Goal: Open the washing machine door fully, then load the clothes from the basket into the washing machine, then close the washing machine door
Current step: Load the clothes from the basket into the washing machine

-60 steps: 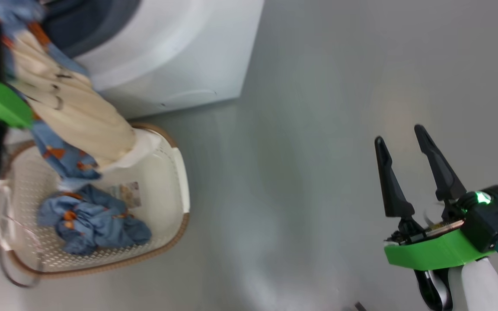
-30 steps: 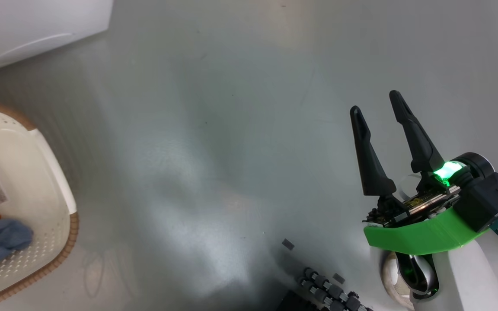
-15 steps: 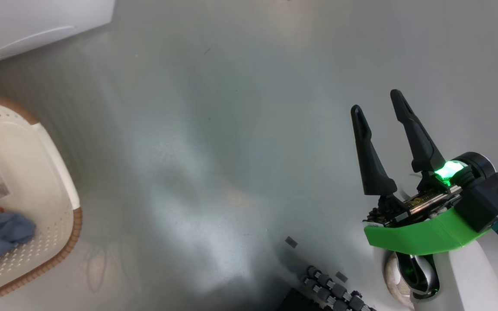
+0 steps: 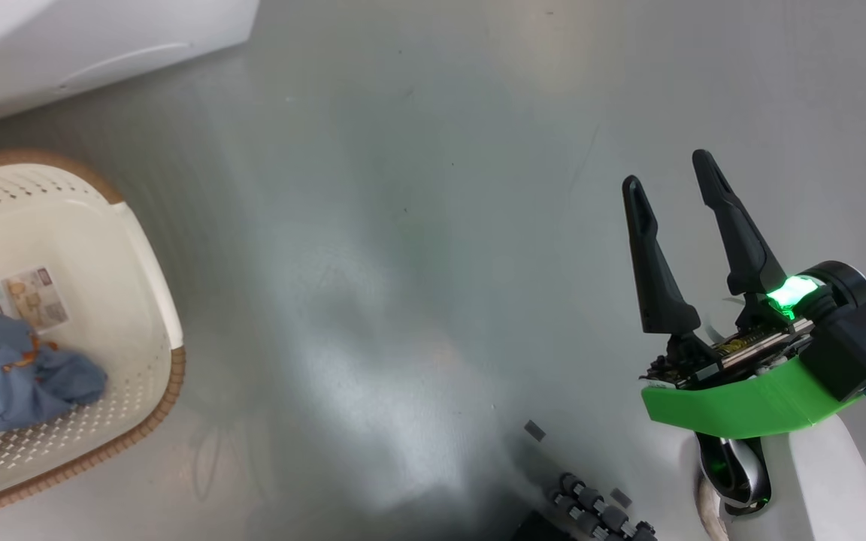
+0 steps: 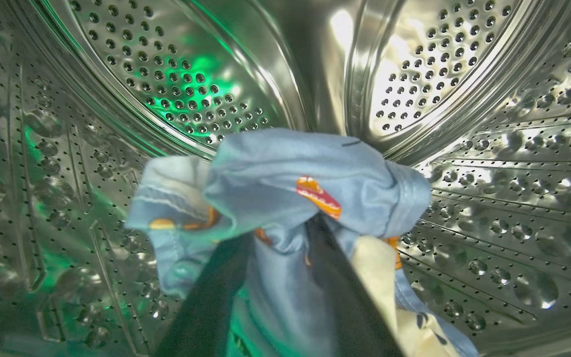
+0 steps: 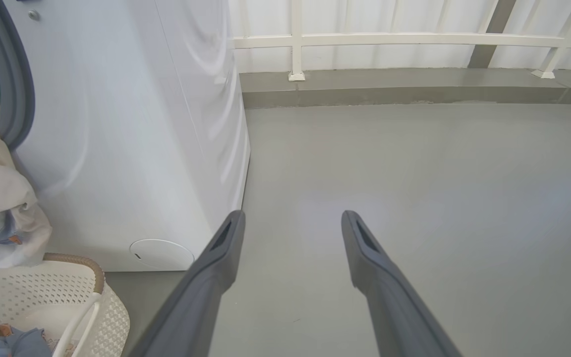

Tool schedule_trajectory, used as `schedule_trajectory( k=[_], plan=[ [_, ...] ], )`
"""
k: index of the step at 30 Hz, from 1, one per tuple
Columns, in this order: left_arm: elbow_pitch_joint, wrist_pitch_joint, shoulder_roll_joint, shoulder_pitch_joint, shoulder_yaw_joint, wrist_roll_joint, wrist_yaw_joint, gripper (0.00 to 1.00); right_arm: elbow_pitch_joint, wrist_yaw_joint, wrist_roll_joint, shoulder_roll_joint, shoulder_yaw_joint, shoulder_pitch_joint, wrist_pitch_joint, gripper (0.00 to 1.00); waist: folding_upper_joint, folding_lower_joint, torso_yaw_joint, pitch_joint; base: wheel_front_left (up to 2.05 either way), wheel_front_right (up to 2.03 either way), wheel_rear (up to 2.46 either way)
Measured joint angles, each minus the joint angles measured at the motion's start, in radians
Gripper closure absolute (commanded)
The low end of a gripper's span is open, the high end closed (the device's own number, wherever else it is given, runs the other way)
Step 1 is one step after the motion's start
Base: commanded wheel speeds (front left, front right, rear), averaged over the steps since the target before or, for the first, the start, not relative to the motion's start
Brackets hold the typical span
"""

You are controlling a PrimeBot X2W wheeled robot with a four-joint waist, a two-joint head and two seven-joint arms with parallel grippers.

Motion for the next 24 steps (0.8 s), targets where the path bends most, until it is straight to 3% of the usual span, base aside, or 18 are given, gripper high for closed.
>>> schedule_trajectory(
  k=[8, 15, 24],
  plan=[
    [-0.033, -0.029, -0.018, 0.086, 0.007, -0.024, 0.007, 0.00, 0.005, 0.000, -0.010, 0.000, -0.015, -0.003, 0.000, 0.00, 0.0000, 0.0000, 0.018, -0.046, 0.00, 0.00, 0.00],
    [-0.101, -0.114, -0.038, 0.244, 0.015, -0.050, 0.047, 0.00, 0.010, 0.000, -0.019, -0.001, -0.041, 0.000, 0.000, 0.00, 0.0000, 0.0000, 0.040, -0.099, 0.00, 0.00, 0.00],
    [-0.372, -0.177, -0.093, 0.581, 0.025, -0.069, 0.133, 0.00, 0.019, 0.000, -0.072, -0.002, -0.068, 0.038, 0.000, 0.00, 0.0000, 0.0000, 0.097, -0.192, 0.00, 0.00, 0.00]
  ],
)
